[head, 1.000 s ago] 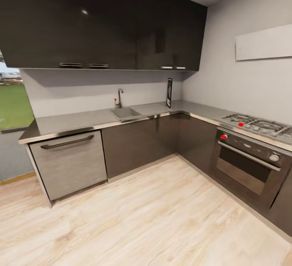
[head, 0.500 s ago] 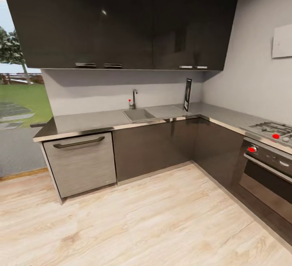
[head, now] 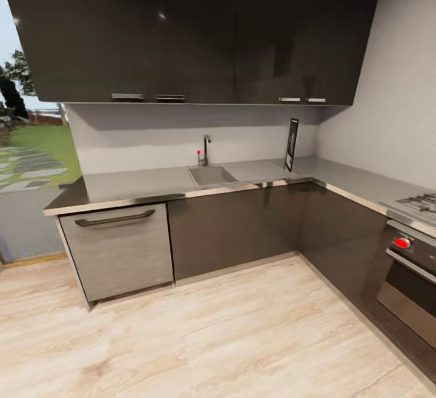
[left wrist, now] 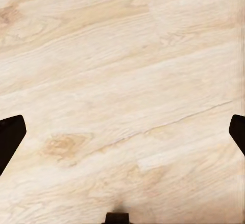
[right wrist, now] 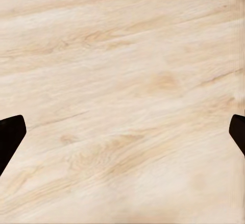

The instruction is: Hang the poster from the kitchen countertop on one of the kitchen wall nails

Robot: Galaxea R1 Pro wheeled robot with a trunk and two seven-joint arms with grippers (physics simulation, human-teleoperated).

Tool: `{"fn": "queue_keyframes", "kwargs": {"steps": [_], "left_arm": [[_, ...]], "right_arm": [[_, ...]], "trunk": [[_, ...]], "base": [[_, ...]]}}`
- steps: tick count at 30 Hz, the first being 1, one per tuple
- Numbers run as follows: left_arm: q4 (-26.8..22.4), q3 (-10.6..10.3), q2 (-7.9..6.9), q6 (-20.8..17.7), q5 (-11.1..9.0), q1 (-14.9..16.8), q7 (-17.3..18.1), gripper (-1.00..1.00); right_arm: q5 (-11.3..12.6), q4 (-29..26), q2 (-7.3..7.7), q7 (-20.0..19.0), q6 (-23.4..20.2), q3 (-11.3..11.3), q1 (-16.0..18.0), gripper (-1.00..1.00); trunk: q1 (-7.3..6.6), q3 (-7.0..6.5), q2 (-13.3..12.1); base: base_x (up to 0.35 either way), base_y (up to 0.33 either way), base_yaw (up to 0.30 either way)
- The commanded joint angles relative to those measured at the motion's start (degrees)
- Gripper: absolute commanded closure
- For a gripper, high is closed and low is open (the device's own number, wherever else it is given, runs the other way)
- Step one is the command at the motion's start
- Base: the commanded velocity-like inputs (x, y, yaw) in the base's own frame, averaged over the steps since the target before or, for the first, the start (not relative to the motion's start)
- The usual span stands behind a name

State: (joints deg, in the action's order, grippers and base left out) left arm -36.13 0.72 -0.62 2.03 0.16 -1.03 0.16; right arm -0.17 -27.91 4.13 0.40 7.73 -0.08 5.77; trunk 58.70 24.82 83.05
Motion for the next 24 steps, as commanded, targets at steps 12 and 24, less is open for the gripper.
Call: {"fn": "queue_keyframes", "kwargs": {"steps": [12, 24], "left_arm": [[-0.1, 0.1, 0.0, 0.1, 0.0, 0.0, 0.0, -1.0], [-0.1, 0.1, 0.0, 0.1, 0.0, 0.0, 0.0, -1.0]], "right_arm": [[0.0, 0.1, 0.0, 0.0, 0.2, 0.0, 0.0, -1.0], [0.0, 0.1, 0.0, 0.0, 0.2, 0.0, 0.0, -1.0]], "trunk": [[0.03, -0.35, 0.0], [0.03, -0.37, 0.0]], "base": [[0.28, -0.212, -0.166], [0.301, -0.159, -0.011]]}}
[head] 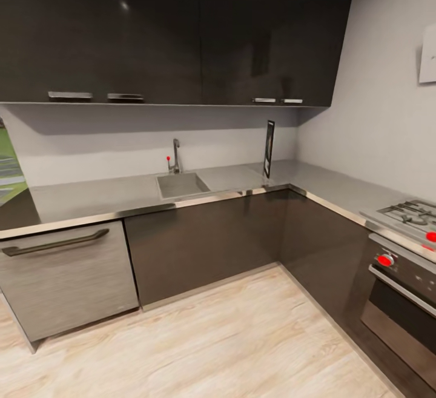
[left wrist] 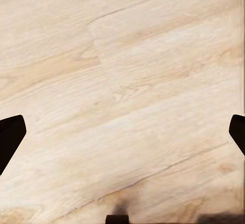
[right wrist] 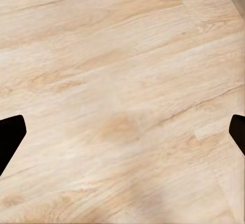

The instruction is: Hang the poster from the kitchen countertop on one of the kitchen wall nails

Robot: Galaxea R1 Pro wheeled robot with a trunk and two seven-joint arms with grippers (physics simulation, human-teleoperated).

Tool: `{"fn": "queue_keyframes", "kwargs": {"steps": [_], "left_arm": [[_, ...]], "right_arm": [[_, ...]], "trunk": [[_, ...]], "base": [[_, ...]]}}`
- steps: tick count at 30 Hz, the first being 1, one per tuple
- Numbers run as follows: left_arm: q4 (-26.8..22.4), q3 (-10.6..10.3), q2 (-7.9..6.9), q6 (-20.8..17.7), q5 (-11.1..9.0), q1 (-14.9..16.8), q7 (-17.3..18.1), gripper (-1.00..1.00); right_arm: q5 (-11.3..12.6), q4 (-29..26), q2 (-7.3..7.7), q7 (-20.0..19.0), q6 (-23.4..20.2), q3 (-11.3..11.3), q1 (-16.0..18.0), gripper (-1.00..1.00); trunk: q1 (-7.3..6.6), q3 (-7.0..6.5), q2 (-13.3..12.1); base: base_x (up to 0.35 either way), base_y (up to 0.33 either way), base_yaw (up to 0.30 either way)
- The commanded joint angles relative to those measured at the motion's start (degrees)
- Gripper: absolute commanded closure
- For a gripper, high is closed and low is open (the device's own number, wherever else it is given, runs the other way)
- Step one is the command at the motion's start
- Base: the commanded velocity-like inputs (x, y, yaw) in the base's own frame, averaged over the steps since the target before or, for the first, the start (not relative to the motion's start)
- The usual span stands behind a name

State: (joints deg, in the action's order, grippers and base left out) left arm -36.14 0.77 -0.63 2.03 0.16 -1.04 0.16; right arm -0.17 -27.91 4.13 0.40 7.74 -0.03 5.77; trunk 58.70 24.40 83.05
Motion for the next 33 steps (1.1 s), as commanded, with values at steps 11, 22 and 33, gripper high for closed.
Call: {"fn": "queue_keyframes", "kwargs": {"steps": [11, 22, 33], "left_arm": [[-0.1, 8.7, 0.05, 0.2, -0.3, 0.0, 0.6, -1.0], [0.5, 14.4, -0.33, 9.4, -3.0, 0.0, 1.0, -1.0], [2.3, 15.1, -1.66, 14.1, -5.2, 0.0, 1.0, -1.0]], "right_arm": [[0.0, -14.9, -3.21, 0.0, -0.6, -0.4, 0.1, -1.0], [0.2, -46.3, -5.23, -0.1, -17.6, -1.2, 0.8, -1.0], [0.3, -54.5, -7.99, 0.0, -34.9, -2.8, 15.4, -1.0]], "trunk": [[0.03, 0.05, 0.0], [0.03, 0.05, 0.0], [0.03, 0.05, 0.0]], "base": [[0.306, -0.145, 0.0], [0.311, -0.13, 0.0], [0.312, -0.129, 0.0]]}}
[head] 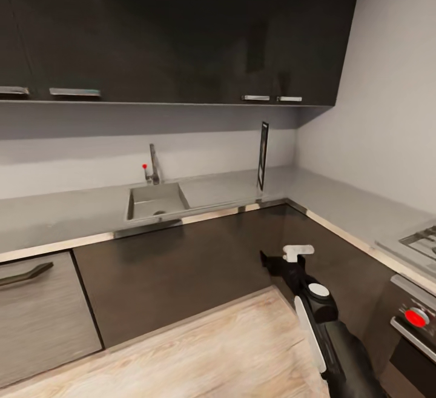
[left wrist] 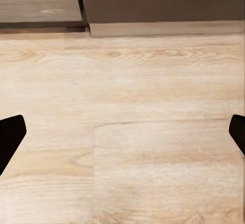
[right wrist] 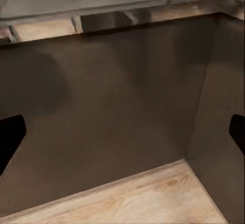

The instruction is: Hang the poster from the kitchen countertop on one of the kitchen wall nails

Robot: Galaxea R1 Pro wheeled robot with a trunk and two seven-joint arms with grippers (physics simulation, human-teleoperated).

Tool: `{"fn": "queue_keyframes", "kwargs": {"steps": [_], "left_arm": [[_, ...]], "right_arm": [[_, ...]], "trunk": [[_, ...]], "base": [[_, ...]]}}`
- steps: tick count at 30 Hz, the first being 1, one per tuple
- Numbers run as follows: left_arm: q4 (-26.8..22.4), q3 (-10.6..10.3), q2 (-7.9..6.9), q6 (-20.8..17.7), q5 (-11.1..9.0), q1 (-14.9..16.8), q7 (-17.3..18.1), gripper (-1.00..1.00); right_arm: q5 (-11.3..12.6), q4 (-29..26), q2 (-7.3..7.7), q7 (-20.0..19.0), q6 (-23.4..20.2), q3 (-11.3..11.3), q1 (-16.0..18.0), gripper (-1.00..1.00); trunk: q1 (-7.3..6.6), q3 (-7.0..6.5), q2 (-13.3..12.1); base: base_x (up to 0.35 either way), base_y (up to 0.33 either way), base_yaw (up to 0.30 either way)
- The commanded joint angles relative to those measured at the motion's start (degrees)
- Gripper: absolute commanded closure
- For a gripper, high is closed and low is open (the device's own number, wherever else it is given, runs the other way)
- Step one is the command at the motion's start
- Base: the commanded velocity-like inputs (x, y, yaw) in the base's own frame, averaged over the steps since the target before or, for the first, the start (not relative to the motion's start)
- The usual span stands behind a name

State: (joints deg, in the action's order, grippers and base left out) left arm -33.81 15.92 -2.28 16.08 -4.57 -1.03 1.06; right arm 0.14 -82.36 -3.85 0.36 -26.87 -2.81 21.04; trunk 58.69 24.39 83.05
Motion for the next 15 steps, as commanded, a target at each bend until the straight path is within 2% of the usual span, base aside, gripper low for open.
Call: {"fn": "queue_keyframes", "kwargs": {"steps": [1, 2, 4, 5, 7, 8, 10, 14, 15], "left_arm": [[0.0, 0.0, -0.04, 0.1, -0.5, 0.0, 0.1, -1.0], [0.0, 0.0, -0.06, 0.2, -0.7, 0.0, 0.1, -1.0], [0.1, 0.0, -0.07, 0.2, -1.0, 0.0, 0.1, -1.0], [0.1, 0.1, -0.08, 0.2, -1.3, 0.0, 0.1, -1.0], [0.1, 0.1, -0.09, 0.2, -1.5, 0.0, 0.1, -1.0], [0.1, 0.1, -0.09, 0.3, -1.6, 0.0, 0.1, -1.0], [0.1, 0.1, -0.09, 0.3, -1.7, 0.0, 0.1, -1.0], [0.1, 0.1, -0.09, 0.3, -1.7, 0.0, 0.1, -1.0], [0.1, 0.1, -0.09, 0.3, -1.7, 0.0, 0.1, -1.0]], "right_arm": [[-0.1, -0.1, -0.55, 0.1, -1.9, -0.2, 2.9, -1.0], [-0.1, -0.1, -1.23, 0.2, -3.0, -0.7, 5.5, -1.0], [-0.2, 0.2, -1.87, 0.9, -3.6, -1.5, 8.0, -1.0], [-0.1, 0.8, -2.38, 2.5, -4.1, -2.8, 10.4, -1.0], [0.0, 1.6, -2.7, 5.1, -4.4, -4.4, 12.4, -1.0], [0.2, 2.3, -2.9, 8.1, -4.6, -5.9, 14.2, -1.0], [0.3, 3.2, -3.11, 11.9, -4.9, -7.3, 16.4, -1.0], [0.5, 5.0, -3.31, 14.5, -5.1, -8.3, 19.5, -1.0], [0.5, 6.3, -3.45, 15.2, -5.1, -8.5, 21.3, -1.0]], "trunk": [[0.03, 0.06, 0.0], [0.03, 0.06, 0.0], [0.03, 0.06, 0.0], [0.03, 0.06, 0.0], [0.03, 0.06, 0.0], [0.03, 0.06, 0.0], [0.03, 0.06, 0.0], [0.03, 0.06, 0.0], [0.03, 0.06, 0.0]], "base": [[0.312, -0.126, 0.0], [0.312, -0.125, 0.0], [0.312, -0.123, 0.0], [0.314, -0.119, 0.0], [0.317, -0.1, 0.0], [0.326, -0.059, 0.0], [0.331, -0.038, 0.0], [0.335, -0.018, 0.0], [0.338, -0.008, 0.0]]}}
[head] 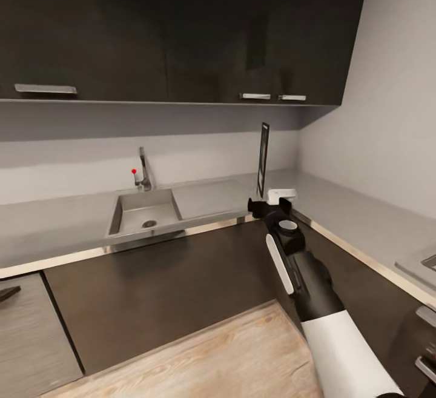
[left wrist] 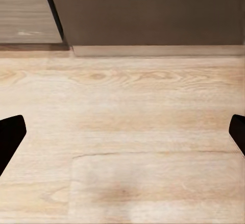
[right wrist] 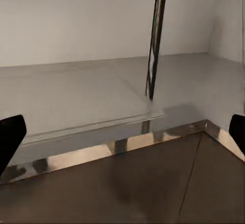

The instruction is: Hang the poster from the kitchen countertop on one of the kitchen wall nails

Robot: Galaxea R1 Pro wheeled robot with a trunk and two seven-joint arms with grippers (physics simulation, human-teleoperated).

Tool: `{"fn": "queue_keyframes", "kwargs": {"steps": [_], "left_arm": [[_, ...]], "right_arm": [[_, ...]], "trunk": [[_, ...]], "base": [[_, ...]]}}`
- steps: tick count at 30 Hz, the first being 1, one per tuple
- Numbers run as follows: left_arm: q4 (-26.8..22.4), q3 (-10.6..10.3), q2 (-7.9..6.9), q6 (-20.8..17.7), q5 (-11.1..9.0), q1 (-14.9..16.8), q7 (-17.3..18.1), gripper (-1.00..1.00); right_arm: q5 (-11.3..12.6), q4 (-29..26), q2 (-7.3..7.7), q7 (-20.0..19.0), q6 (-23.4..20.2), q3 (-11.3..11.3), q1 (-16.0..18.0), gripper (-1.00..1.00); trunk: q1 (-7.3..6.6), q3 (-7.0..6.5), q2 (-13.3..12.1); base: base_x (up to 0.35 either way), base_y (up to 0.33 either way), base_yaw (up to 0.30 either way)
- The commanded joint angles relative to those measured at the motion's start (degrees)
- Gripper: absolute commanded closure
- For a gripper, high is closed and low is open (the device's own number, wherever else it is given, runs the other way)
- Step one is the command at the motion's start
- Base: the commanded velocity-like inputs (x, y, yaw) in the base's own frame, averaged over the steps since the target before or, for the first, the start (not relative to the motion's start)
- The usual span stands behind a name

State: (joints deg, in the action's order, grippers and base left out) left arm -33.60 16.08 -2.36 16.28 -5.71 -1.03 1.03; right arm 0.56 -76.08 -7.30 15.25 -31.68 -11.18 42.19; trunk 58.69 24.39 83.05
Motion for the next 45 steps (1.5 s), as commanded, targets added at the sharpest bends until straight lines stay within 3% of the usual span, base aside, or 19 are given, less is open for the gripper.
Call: {"fn": "queue_keyframes", "kwargs": {"steps": [1, 4, 6, 10, 45], "left_arm": [[0.0, -0.1, -0.01, 0.1, -0.6, 0.0, 0.1, -1.0], [0.9, -0.1, -0.01, 0.1, -0.7, 0.0, 0.1, -1.0], [1.6, -0.1, -0.01, 0.1, -0.7, 0.0, 0.1, -1.0], [2.2, -0.1, -0.01, 0.1, -0.8, 0.0, 0.1, -1.0], [2.8, -0.1, 0.05, 0.1, -0.7, 0.0, 0.2, -1.0]], "right_arm": [[0.1, 1.5, -0.11, 0.8, -0.3, -0.3, 1.9, -1.0], [0.1, 5.3, -0.35, 2.6, -0.3, -0.4, 5.5, -1.0], [0.1, 8.7, -0.65, 6.1, -0.1, -0.5, 7.8, -1.0], [0.2, 11.2, -1.05, 9.3, 0.1, -0.6, 9.6, -1.0], [0.3, 11.5, -0.83, 9.3, 0.4, -0.4, 9.8, -1.0]], "trunk": [[0.04, 0.06, 0.0], [0.04, 0.06, 0.0], [0.04, 0.06, 0.0], [0.04, 0.06, 0.0], [0.04, 0.06, 0.0]], "base": [[0.339, -0.005, 0.0], [0.339, -0.003, 0.0], [0.339, -0.001, 0.0], [0.338, 0.0, 0.0], [0.212, 0.0, 0.0]]}}
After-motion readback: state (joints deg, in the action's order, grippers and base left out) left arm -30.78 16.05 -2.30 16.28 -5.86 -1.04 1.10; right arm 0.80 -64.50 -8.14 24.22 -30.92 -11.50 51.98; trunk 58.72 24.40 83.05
